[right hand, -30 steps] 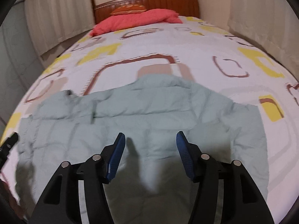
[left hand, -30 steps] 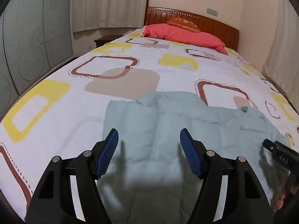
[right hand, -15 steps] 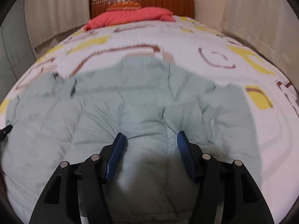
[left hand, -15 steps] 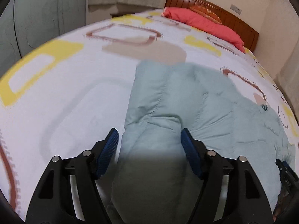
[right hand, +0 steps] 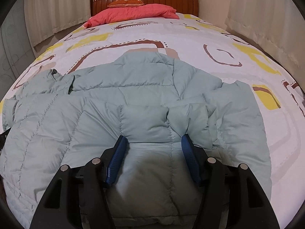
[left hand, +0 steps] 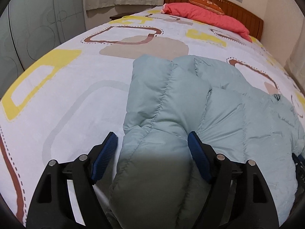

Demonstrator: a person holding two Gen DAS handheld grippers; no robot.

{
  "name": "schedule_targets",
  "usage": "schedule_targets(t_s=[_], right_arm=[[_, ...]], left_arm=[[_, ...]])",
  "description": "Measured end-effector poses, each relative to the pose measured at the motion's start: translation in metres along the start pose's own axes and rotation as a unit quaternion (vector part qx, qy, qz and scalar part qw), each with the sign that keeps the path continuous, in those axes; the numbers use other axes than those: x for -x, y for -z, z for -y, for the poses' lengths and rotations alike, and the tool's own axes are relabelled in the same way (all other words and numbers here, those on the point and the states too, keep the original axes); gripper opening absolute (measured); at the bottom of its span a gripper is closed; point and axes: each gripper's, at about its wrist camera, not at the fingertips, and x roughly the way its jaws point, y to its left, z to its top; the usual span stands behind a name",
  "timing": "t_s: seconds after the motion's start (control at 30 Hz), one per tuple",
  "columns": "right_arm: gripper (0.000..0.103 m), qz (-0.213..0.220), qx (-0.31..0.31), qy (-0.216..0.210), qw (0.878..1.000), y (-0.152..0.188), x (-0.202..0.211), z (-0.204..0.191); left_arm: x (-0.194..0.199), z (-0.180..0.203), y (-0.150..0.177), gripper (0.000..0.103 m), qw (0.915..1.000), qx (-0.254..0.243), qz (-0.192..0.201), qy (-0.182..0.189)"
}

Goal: Fold large clothes

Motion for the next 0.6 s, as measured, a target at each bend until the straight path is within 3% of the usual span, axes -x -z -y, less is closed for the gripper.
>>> schedule_targets(t_s=[0.17, 0.33, 0.6], right_arm=[[0.066, -0.005, -0.015, 0.000, 1.000, -0.003, 0.007, 0.001], [0.067, 0.001, -0.039, -0.015, 0.999, 0.002, 0.034, 0.009], [0.067, 0.019, -0.052, -0.025, 0.998, 0.039, 0.101, 0.046]], left_arm=[[0.008, 0.001, -0.001, 0.080, 0.9999, -0.002, -0.008, -0.014], [0.034, -0.016, 0.007, 0.080, 0.9987, 0.042, -0.024, 0.020], [0.102, -0.060, 0.061, 0.080, 0.9952, 0.081, -0.013, 0.054]])
